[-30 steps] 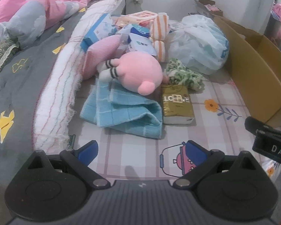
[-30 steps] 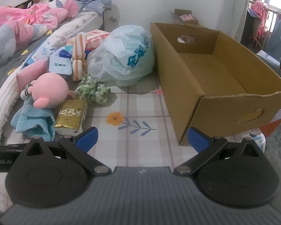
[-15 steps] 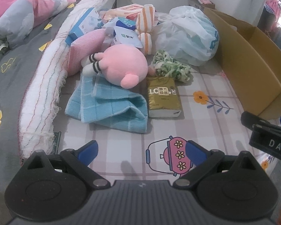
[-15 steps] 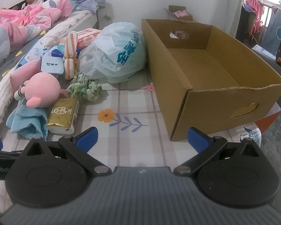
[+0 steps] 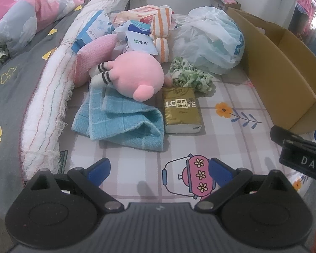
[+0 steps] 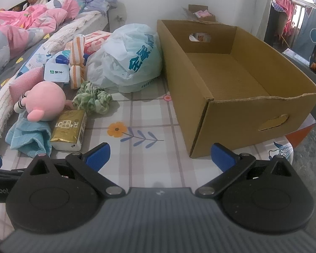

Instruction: Organize soft objects

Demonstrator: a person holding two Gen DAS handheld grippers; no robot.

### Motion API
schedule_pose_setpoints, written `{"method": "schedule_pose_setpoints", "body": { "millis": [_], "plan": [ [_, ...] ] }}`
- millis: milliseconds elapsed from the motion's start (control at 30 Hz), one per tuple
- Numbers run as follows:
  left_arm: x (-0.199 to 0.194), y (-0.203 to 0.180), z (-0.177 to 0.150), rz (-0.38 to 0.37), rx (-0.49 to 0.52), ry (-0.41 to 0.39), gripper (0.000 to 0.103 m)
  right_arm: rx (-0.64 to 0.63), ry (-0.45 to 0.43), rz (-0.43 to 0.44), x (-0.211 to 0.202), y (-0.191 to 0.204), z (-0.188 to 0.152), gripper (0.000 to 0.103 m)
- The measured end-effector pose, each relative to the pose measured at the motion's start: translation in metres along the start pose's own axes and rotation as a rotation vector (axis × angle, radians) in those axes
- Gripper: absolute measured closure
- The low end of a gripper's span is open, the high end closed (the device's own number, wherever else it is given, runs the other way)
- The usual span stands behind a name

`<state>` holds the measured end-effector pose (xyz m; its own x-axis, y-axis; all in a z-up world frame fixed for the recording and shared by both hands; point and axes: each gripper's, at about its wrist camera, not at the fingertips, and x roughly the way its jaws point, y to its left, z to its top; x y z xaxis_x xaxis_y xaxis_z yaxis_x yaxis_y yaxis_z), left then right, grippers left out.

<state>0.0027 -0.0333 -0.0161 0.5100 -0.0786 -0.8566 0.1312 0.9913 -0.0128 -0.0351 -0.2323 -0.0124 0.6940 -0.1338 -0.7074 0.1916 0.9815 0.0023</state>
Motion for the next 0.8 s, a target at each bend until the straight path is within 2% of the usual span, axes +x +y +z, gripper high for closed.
{"method": "schedule_pose_setpoints", "body": {
  "millis": [800],
  "plan": [
    [-0.0005,0.0019,-0.0001,0.002,-0.003,0.0,0.003,0.0,0.005,0.001,0.002,0.0008,-0.0006,0.001]
  ]
}}
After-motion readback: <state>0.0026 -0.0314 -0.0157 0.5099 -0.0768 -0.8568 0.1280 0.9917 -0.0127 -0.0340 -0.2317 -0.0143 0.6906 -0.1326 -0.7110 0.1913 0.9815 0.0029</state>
